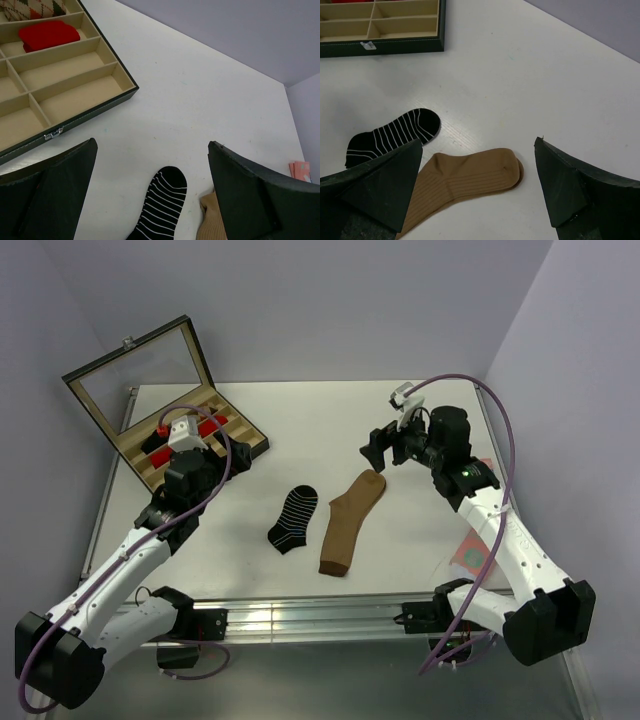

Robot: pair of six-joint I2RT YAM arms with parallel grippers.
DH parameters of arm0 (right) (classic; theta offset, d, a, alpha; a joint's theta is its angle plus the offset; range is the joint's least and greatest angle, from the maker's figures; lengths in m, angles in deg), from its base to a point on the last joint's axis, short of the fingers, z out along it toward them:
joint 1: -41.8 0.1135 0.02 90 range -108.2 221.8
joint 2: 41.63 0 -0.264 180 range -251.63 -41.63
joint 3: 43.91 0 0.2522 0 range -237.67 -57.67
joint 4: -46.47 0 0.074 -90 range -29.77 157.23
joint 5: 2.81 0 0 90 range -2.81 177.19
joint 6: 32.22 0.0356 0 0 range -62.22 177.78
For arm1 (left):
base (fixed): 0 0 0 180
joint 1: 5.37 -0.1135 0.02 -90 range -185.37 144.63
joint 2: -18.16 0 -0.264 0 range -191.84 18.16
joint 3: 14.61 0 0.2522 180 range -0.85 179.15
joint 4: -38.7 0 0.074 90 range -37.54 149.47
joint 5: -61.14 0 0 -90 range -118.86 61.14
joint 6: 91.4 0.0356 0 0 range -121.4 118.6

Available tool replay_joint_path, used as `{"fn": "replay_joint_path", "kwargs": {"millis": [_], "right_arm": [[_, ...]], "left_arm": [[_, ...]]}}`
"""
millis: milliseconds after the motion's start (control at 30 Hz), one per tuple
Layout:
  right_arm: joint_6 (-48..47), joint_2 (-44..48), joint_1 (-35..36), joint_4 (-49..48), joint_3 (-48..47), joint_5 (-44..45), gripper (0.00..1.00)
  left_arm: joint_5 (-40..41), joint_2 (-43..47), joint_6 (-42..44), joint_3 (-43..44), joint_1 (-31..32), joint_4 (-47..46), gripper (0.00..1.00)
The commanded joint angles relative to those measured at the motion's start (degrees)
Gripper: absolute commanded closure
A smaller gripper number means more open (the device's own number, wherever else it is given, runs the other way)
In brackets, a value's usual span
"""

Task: Roll the socks
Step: Move the sock to the center of the board.

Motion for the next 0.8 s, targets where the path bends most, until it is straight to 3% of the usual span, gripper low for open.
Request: {"fn": "replay_joint_path", "kwargs": {"millis": [0,467,767], "right_arm": [[-1.5,1.9,-0.3,-2.7,0.2,1.1,0.0],[-7.8,1.5,-0.4,2.9,1.2,1.0,0.04],[-17.8,2.9,4.7,13.6,5.3,-2.6,0.19]], "left_arm": [[-1.0,0.0,-0.7,-0.2,0.1,-2.8,0.01],[-1.7,-0.3,-1.0,-0.2,0.1,-2.3,0.01],[-1.8,0.7,-1.7,-1.8,0.1,-2.0,0.01]]}}
